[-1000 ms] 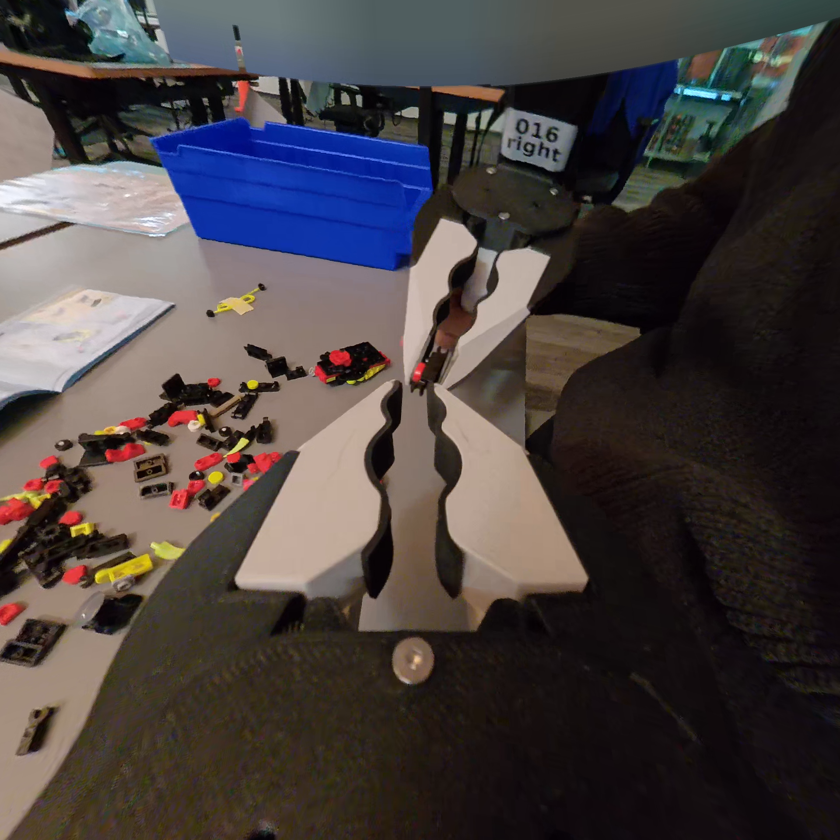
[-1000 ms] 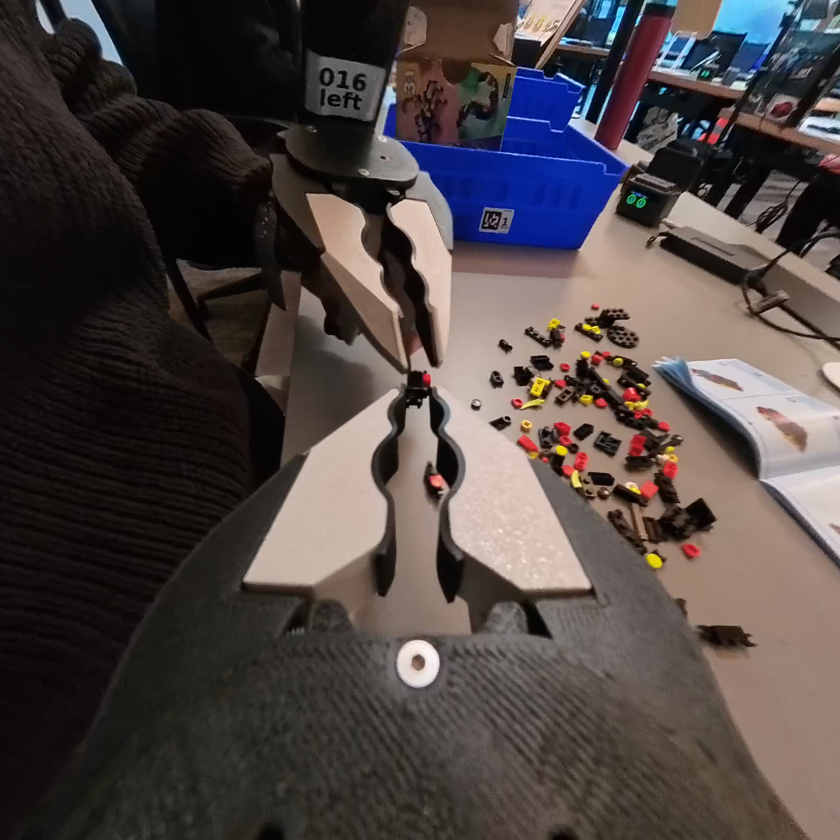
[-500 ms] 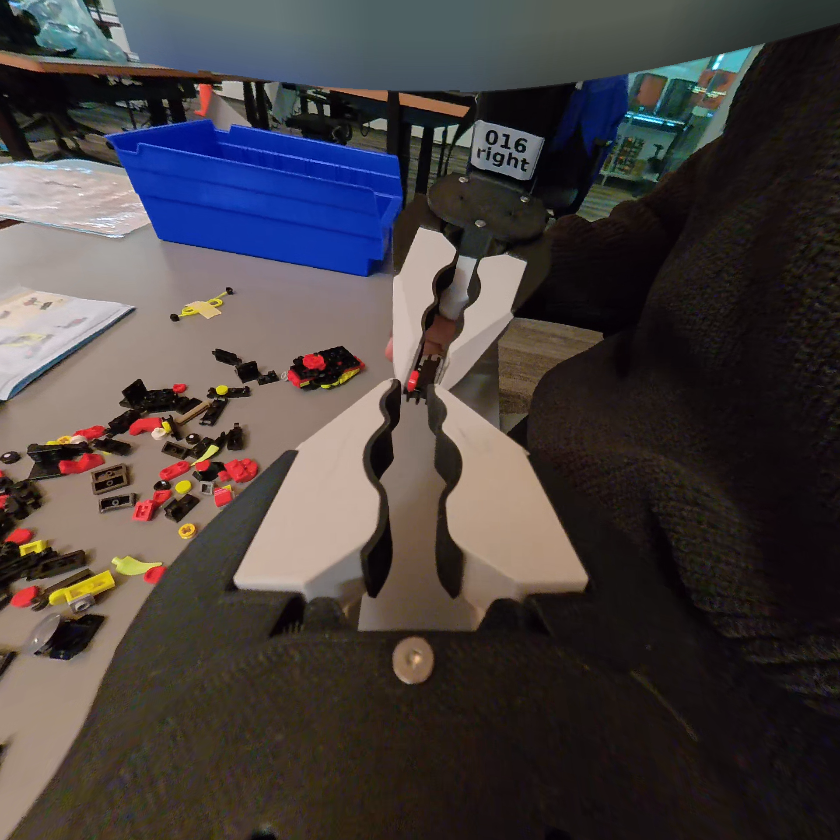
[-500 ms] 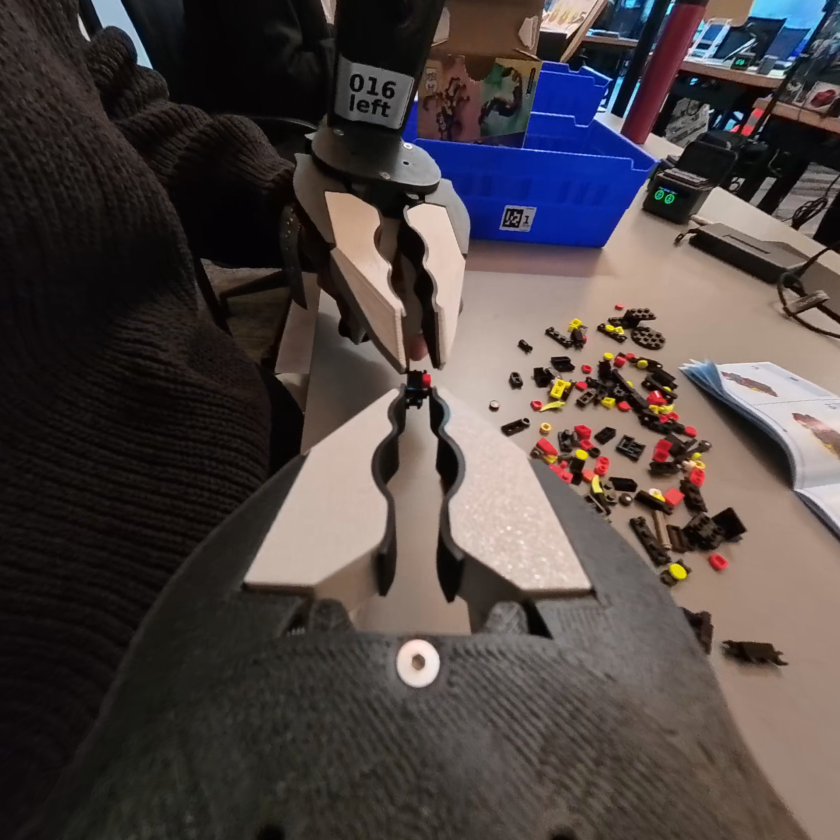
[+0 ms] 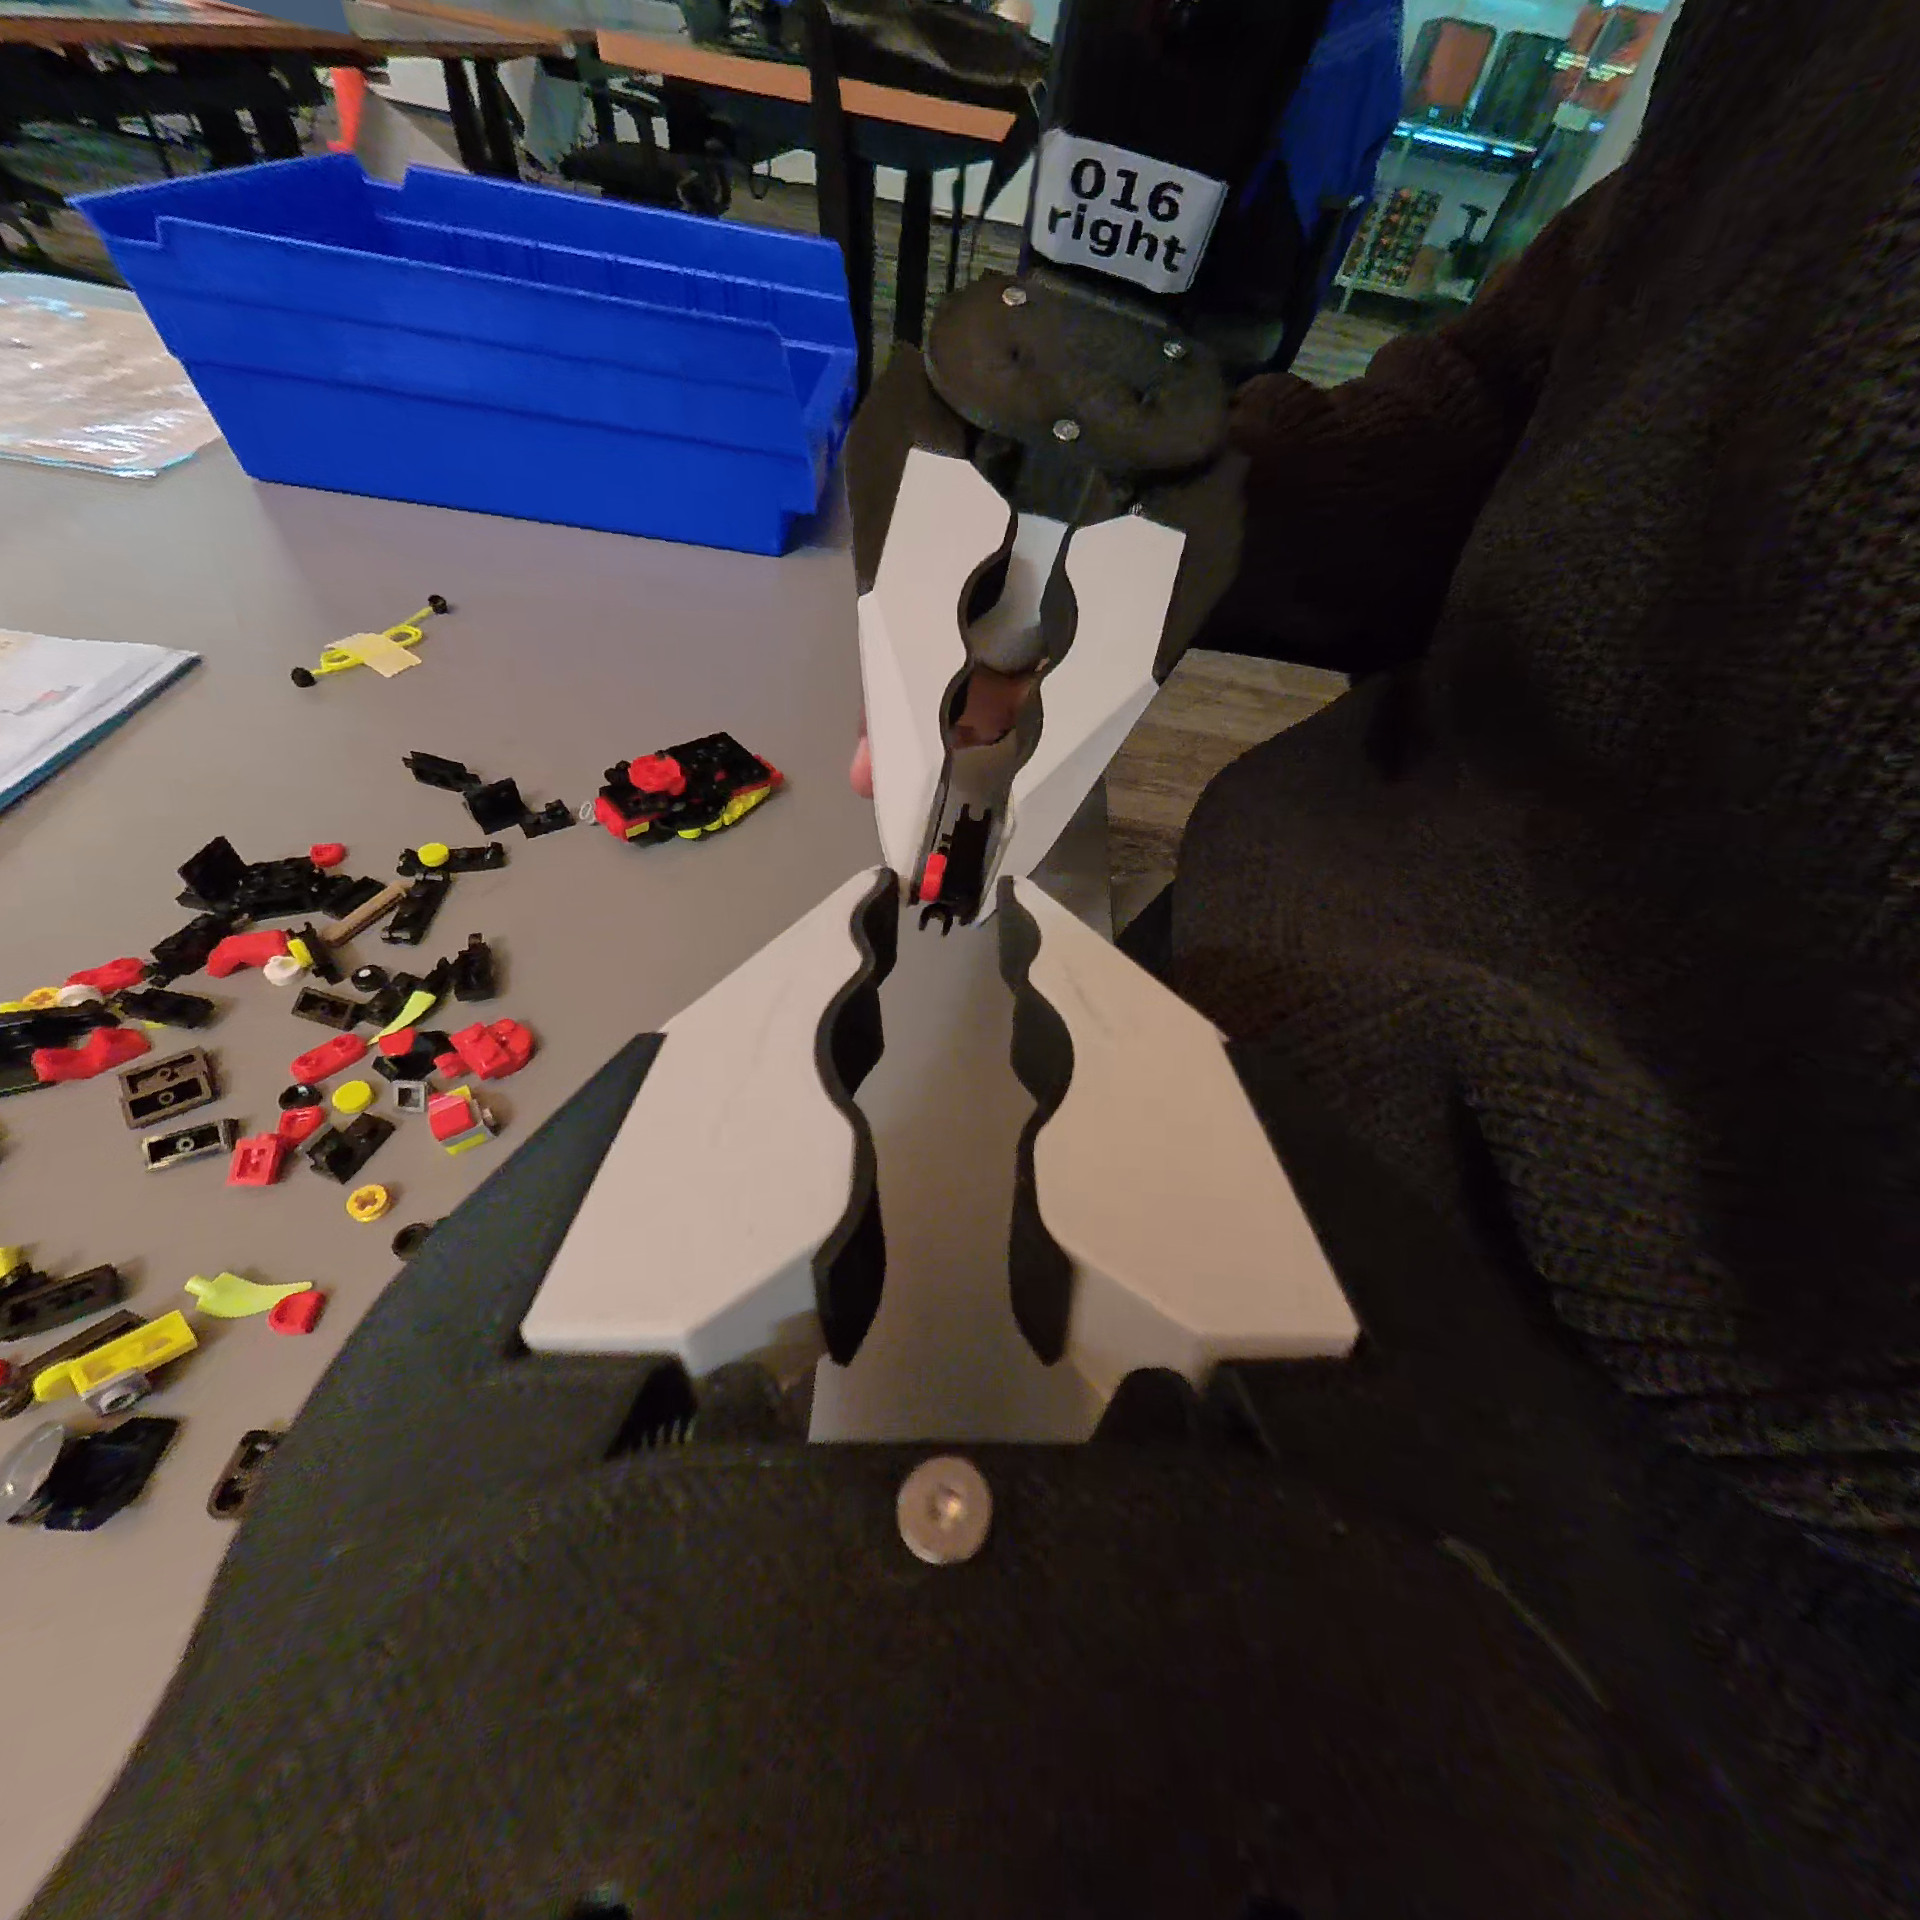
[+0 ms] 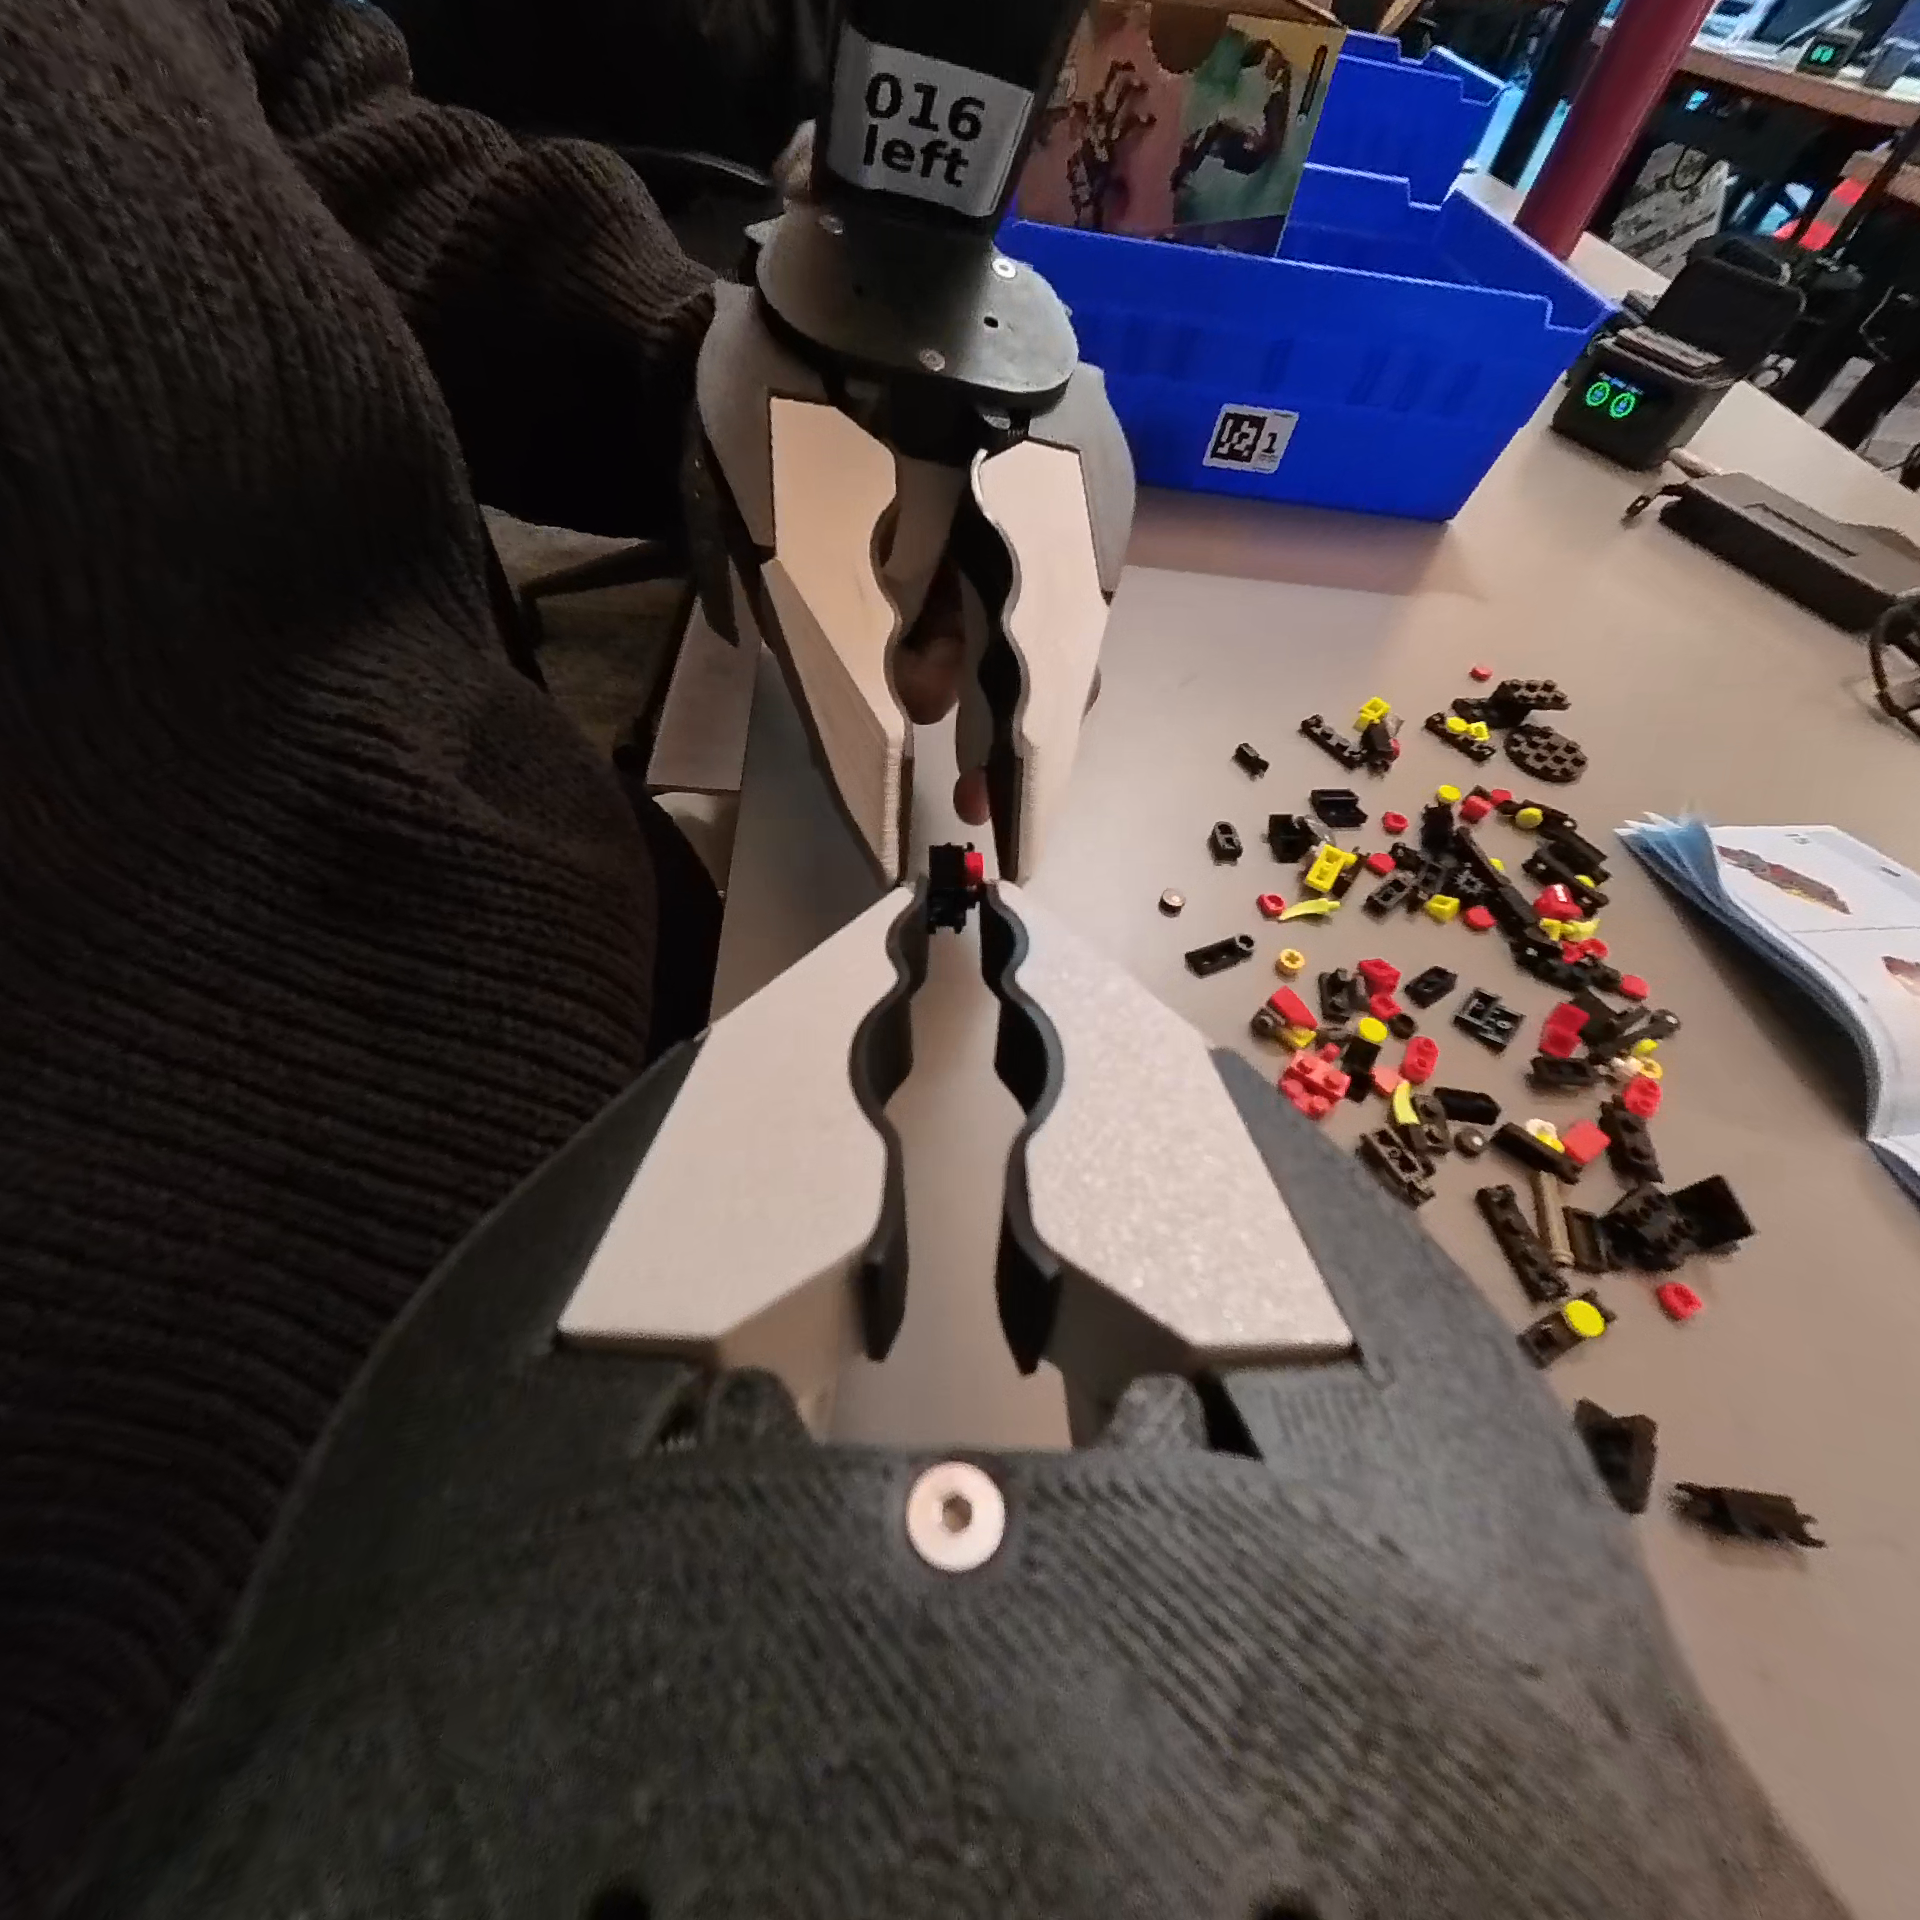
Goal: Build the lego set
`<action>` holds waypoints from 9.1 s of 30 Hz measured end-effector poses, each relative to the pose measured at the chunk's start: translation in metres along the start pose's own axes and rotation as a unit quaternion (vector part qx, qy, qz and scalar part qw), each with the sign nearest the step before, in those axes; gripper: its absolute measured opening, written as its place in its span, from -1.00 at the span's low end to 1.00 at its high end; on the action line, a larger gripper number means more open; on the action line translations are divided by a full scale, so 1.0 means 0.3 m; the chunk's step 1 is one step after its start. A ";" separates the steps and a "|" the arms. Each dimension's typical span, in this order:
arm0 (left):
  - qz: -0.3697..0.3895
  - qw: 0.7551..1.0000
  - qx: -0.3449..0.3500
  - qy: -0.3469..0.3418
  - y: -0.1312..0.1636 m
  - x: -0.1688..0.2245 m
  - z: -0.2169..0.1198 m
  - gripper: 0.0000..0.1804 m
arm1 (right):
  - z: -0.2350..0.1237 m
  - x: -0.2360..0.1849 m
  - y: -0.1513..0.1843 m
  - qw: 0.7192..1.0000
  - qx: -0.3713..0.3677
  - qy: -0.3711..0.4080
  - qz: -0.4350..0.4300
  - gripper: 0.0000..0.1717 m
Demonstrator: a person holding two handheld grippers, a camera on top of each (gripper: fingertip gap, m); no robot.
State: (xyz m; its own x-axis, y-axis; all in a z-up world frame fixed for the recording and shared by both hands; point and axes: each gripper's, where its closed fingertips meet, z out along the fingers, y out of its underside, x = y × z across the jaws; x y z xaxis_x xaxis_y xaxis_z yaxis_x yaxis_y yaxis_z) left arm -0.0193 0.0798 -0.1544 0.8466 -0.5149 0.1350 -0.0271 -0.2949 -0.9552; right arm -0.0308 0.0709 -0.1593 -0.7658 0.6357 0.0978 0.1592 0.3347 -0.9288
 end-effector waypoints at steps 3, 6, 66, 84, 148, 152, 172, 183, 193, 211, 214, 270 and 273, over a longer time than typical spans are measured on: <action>0.009 1.000 0.006 -0.012 -0.008 -0.009 -0.003 -0.87 | -0.001 0.002 0.005 1.000 -0.005 -0.003 0.010 -0.91; 0.004 1.000 0.006 -0.005 -0.008 -0.003 -0.004 -0.89 | -0.001 -0.001 0.004 1.000 -0.008 -0.006 0.012 -0.91; 0.030 0.999 0.007 -0.037 -0.011 -0.036 -0.012 -0.92 | -0.042 0.045 -0.023 0.966 0.061 -0.076 0.238 -0.60; 0.064 0.998 -0.015 -0.015 0.028 0.007 0.024 -0.92 | -0.013 -0.040 0.033 0.929 0.006 -0.170 0.330 -0.85; -0.081 0.989 0.012 -0.121 0.036 -0.203 -0.006 -0.76 | -0.277 0.290 0.298 0.957 -0.158 0.232 0.079 -0.66; -0.087 0.989 0.011 -0.121 0.038 -0.208 -0.005 -0.76 | -0.265 0.295 0.327 0.948 -0.196 0.246 0.045 -0.54; -0.075 0.990 -0.017 -0.117 0.058 -0.192 0.015 -0.71 | -0.206 0.234 0.255 0.967 -0.098 0.158 0.175 -0.67; 0.053 0.986 -0.054 -0.148 0.054 -0.146 0.051 -0.49 | -0.136 0.069 0.159 0.956 -0.033 -0.024 0.289 -0.67; 0.178 0.975 -0.074 -0.107 0.068 -0.022 0.099 -0.54 | -0.104 -0.028 0.119 0.924 -0.025 -0.128 0.360 -0.67; -0.112 0.990 -0.007 -0.087 0.010 -0.082 0.107 -0.77 | -0.162 0.075 0.053 0.885 0.087 -0.113 0.442 -0.57; -0.202 0.977 0.015 -0.073 -0.001 -0.097 0.115 -0.77 | -0.168 0.090 0.054 0.892 0.090 -0.096 0.433 -0.54; -0.303 0.951 0.050 -0.016 -0.001 -0.114 0.096 -0.67 | -0.437 0.374 0.312 0.900 -0.046 0.231 0.366 -0.54; -0.304 0.951 0.050 -0.019 0.003 -0.120 0.095 -0.68 | -0.433 0.376 0.279 0.908 -0.047 0.254 0.330 -0.54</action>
State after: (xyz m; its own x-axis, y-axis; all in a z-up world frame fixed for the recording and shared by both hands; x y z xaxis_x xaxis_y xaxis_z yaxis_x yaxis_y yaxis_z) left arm -0.0346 0.1209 -0.1675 0.7085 -0.2429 0.6626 0.5228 -0.4501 -0.7240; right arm -0.0229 0.2609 -0.1795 -0.1014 0.9501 -0.2949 0.5491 -0.1938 -0.8130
